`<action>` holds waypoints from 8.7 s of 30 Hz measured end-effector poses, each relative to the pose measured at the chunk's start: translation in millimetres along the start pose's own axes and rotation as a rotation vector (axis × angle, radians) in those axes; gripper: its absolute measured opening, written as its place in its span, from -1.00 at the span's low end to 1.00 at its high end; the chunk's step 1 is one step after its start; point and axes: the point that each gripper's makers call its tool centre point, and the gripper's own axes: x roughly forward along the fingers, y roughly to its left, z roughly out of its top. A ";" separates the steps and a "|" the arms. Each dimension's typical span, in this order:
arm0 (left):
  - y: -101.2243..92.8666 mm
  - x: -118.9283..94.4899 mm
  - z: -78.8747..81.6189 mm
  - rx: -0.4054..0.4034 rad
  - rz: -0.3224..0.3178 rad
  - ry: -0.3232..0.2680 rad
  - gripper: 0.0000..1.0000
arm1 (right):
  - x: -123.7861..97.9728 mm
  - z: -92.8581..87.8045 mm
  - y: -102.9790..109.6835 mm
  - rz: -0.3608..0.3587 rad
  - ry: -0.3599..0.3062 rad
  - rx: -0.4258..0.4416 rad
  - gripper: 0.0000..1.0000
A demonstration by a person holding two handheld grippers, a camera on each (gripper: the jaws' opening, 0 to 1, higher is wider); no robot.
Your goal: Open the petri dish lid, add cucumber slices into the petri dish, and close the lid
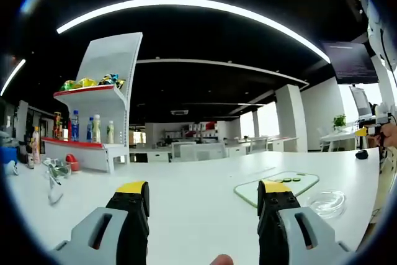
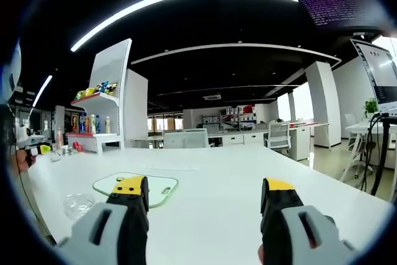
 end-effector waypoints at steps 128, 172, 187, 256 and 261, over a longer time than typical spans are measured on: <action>-76.1 23.3 -14.7 0.015 -0.324 0.086 0.49 | 2.9 1.9 71.9 0.309 0.033 -0.058 0.64; -153.5 29.0 -34.5 0.028 -0.628 0.156 0.55 | 13.4 -23.3 139.9 0.587 0.131 -0.142 0.67; -182.5 26.4 -34.9 0.028 -0.750 0.166 0.56 | 9.6 -36.1 185.0 0.781 0.174 -0.162 0.68; -251.1 7.0 -106.7 0.047 -1.178 0.360 0.58 | 4.0 -131.3 303.9 1.280 0.434 -0.343 0.69; -252.2 8.7 -109.8 0.046 -1.182 0.373 0.58 | 5.6 -136.6 306.9 1.292 0.463 -0.361 0.66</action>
